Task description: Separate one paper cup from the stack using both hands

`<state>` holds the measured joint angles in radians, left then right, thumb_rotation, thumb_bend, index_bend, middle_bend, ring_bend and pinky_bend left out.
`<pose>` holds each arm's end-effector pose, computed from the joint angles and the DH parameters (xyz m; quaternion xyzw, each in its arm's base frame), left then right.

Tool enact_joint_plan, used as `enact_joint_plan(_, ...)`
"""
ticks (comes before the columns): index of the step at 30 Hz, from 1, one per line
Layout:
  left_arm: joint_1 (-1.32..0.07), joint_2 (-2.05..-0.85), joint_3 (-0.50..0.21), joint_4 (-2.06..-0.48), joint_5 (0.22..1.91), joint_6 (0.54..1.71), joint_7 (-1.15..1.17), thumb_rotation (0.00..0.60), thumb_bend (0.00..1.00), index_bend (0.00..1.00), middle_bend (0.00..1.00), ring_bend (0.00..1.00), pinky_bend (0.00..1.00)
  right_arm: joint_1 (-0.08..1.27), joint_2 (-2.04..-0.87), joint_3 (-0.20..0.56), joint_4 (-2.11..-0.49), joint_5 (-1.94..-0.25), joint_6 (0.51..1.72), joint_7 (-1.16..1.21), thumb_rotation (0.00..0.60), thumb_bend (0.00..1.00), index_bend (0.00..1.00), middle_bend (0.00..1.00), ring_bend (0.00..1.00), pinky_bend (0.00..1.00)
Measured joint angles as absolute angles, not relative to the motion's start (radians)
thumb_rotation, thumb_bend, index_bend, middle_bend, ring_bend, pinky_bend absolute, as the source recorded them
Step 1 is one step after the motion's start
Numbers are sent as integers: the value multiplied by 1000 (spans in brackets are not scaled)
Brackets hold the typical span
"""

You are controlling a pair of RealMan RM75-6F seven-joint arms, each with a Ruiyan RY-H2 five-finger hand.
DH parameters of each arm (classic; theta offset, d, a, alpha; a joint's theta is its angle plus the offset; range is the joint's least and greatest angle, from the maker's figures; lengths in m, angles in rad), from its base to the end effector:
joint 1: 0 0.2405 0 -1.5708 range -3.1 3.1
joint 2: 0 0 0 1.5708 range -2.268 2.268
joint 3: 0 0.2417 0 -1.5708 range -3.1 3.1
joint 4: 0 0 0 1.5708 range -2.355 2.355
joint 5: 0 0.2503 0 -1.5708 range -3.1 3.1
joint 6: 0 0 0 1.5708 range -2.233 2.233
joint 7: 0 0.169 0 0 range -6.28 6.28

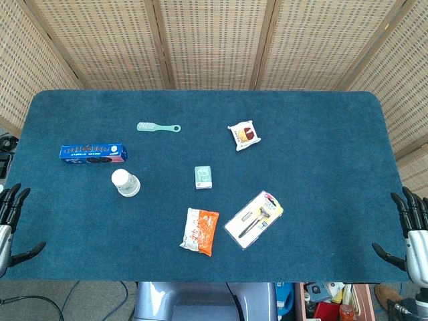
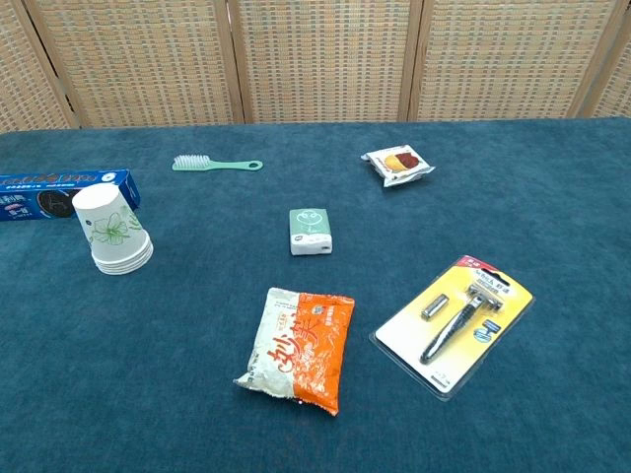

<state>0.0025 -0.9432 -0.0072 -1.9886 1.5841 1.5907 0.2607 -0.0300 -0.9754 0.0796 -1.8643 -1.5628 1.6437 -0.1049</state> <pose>-0.2446 0.1700 0.1414 -0.5994 -0.3598 -0.3795 0.6060 -0.2697 -0.1782 0.1609 0.5544 -0.3521 0.4226 0.6246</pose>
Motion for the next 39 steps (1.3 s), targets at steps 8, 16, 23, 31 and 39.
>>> enact_joint_plan(8,-7,-941,-8,-1985,1571,1565,261,600,125,0,0,0,1,-27,-981,79,-1866,-1555,1631,-130,600,0,0,0,0,0)
enact_joint_plan(16,-125,-1002,-67,-1830,1564,1451,142,600,125,0,62,236,316,-13,-990,87,-1864,-1519,1601,-148,600,0,0,0,0,0)
enact_joint_plan(23,-322,-1108,-133,-1594,1588,1267,81,600,125,0,192,342,390,10,-999,101,-1853,-1462,1550,-157,600,0,0,0,0,0)
enact_joint_plan(31,-507,-1267,-177,-1386,1572,1064,120,600,125,63,195,343,392,27,-1006,115,-1833,-1394,1508,-161,600,0,0,0,0,0)
enact_joint_plan(39,-588,-1346,-178,-1300,1521,963,144,600,125,137,205,343,393,39,-1009,129,-1824,-1343,1483,-167,600,0,0,0,0,0)
